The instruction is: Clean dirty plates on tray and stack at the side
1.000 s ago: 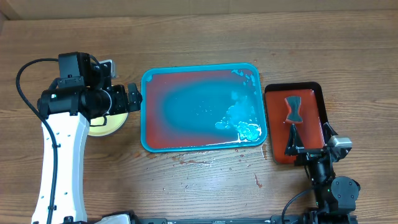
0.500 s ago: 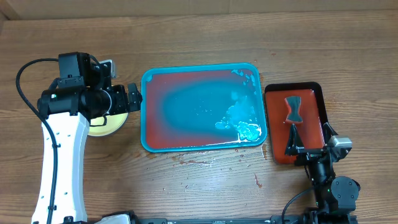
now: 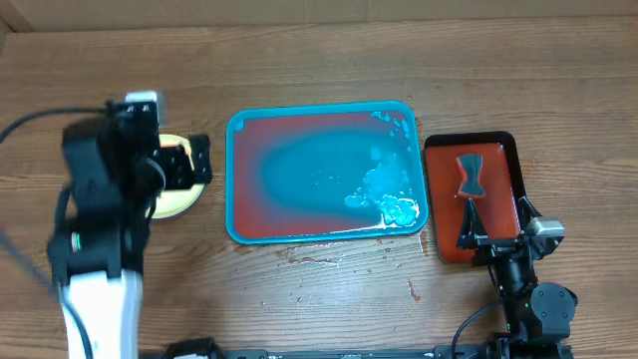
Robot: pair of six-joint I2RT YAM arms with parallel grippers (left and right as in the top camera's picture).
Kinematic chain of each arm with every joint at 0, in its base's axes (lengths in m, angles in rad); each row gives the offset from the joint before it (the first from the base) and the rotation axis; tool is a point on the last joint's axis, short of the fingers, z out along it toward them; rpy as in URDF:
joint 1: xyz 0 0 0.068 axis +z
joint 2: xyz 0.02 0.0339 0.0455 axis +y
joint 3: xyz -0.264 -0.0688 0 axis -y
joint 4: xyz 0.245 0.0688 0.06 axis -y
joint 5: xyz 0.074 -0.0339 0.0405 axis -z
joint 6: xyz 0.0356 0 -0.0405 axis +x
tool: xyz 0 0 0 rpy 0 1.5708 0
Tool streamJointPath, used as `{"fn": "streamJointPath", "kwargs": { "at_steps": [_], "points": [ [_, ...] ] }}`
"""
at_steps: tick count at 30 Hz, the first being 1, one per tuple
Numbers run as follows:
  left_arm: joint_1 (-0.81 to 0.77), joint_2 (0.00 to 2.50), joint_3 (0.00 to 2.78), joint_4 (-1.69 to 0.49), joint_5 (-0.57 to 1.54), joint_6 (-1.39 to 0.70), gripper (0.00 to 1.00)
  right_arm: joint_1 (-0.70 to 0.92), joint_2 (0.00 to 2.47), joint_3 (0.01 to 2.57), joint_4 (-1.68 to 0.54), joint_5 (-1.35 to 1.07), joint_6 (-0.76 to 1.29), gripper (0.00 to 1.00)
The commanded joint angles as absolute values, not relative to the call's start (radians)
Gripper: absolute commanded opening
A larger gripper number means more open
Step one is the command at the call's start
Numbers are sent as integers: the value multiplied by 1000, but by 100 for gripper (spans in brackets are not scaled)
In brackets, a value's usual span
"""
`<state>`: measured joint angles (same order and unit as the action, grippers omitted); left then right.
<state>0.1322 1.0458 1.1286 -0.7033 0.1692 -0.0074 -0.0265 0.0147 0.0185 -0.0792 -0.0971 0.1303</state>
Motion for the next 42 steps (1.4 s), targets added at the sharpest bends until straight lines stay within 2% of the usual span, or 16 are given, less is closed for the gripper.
{"fn": "streamJointPath", "kwargs": {
  "at_steps": [1,9,18,30,42],
  "points": [
    [131,870,930,-580,148,35,100,-27,3,8,-76,-90,130,100],
    [130,470,463,-216,150,31,100,-27,3,8,-76,-90,130,100],
    [117,158,225,-122,161,20,100,-27,3,8,-76,-90,130,100],
    [84,4,51,47,120,42,100,-27,3,8,-76,-90,130,100],
    [84,3,4,-68,116,65,100,-27,3,8,-76,-90,130,100]
  ]
}}
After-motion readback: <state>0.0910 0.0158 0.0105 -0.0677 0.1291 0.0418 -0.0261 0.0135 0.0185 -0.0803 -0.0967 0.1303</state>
